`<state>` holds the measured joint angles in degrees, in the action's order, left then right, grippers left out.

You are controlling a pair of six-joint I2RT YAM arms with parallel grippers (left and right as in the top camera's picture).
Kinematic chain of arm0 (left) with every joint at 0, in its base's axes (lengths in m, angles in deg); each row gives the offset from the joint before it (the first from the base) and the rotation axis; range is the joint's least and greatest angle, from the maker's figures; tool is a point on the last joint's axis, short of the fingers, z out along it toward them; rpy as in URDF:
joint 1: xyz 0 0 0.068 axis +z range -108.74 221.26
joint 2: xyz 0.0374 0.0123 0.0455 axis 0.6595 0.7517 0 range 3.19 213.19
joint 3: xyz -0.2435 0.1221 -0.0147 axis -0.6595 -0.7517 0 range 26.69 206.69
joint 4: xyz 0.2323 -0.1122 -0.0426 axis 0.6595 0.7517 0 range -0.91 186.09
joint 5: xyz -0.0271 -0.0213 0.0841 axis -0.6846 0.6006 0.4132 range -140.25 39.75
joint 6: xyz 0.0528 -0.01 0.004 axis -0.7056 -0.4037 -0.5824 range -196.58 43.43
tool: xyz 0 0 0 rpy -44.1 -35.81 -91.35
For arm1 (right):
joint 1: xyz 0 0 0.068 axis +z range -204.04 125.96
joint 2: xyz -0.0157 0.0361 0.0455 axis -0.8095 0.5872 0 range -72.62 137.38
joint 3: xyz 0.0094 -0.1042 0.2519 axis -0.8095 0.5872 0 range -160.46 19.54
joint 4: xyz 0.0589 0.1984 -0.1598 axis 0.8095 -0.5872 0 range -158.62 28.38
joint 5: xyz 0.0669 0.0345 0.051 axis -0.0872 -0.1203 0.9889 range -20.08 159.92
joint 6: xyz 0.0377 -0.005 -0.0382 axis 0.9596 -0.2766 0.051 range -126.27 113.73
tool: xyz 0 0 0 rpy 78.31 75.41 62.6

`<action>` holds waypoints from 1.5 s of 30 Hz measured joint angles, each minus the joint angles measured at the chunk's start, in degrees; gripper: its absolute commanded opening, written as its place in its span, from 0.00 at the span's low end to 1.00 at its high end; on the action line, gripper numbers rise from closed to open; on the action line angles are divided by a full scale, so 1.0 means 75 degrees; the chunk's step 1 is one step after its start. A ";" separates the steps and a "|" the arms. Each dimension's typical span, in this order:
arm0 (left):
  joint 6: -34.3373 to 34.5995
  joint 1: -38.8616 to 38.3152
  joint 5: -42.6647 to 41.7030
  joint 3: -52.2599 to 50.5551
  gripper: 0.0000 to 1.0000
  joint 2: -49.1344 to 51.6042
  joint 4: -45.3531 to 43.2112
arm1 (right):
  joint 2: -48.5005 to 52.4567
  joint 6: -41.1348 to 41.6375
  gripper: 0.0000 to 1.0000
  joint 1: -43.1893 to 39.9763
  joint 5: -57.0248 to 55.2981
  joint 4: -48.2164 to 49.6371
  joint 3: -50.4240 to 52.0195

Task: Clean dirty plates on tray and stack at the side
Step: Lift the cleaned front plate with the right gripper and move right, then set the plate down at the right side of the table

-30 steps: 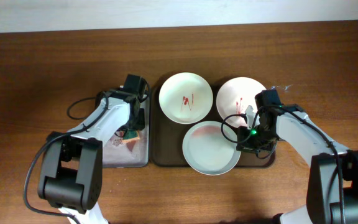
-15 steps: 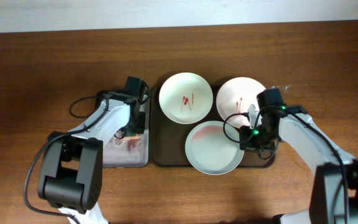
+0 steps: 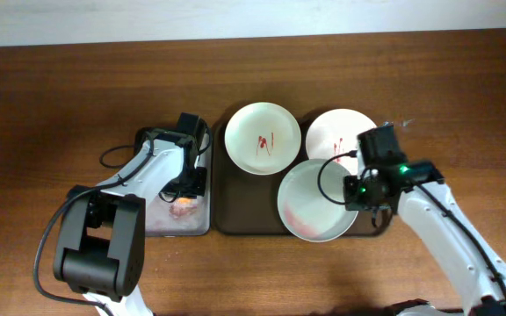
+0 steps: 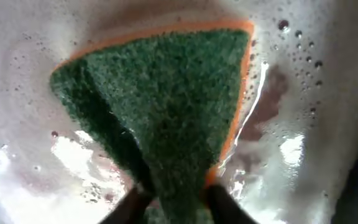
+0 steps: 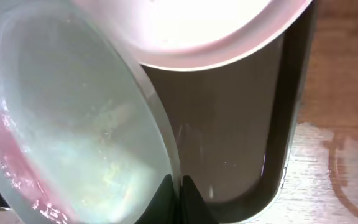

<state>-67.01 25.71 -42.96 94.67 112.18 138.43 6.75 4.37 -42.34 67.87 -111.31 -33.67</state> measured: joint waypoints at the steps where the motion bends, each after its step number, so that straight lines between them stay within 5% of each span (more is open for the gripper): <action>1: -0.0009 0.0000 -0.0006 0.0000 0.44 0.0000 0.0000 | -0.0067 0.0044 0.04 0.0256 -0.0283 -0.0029 -0.0050; 4: 0.0009 0.0000 0.0026 0.0146 0.66 0.0000 -0.0006 | -0.0140 0.0204 0.04 0.0892 -0.1247 -0.0119 -0.0414; 19: 0.0242 0.0000 0.0318 0.0458 0.68 0.0114 -0.1160 | -0.0207 0.0326 0.04 0.3905 -0.6624 -0.0079 -0.1119; 20: 0.0262 0.0000 0.0318 0.0458 0.63 0.0195 -0.1157 | -0.0207 0.0329 0.04 0.3911 -0.6723 -0.0079 -0.1119; 24: 0.0321 0.0000 0.0329 0.0463 0.02 0.0399 -0.1201 | -0.0207 0.0414 0.04 0.3911 -0.6857 -0.0055 -0.1119; 26: 0.0350 0.0000 0.0353 0.0460 0.00 0.0428 -0.1218 | -0.0207 0.0635 0.04 0.3861 -0.6779 -0.0052 -0.1119; 28: 0.0356 0.0000 0.0373 0.0458 0.07 0.0428 -0.1227 | -0.0207 0.0912 0.04 0.3576 -0.6336 -0.0052 -0.1119; 31: 0.0370 0.0000 0.0373 0.0458 0.56 0.0428 -0.1218 | -0.0207 0.1236 0.04 0.2661 -0.5467 -0.0160 -0.1122; 45: 0.0385 0.0000 0.0064 0.0449 0.64 -0.0632 -0.0117 | -0.0458 0.1585 0.04 -0.4794 -0.0542 0.0239 -0.1131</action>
<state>-64.13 25.71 -42.48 98.04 107.44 137.56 3.32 16.26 -78.29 63.81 -109.52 -42.15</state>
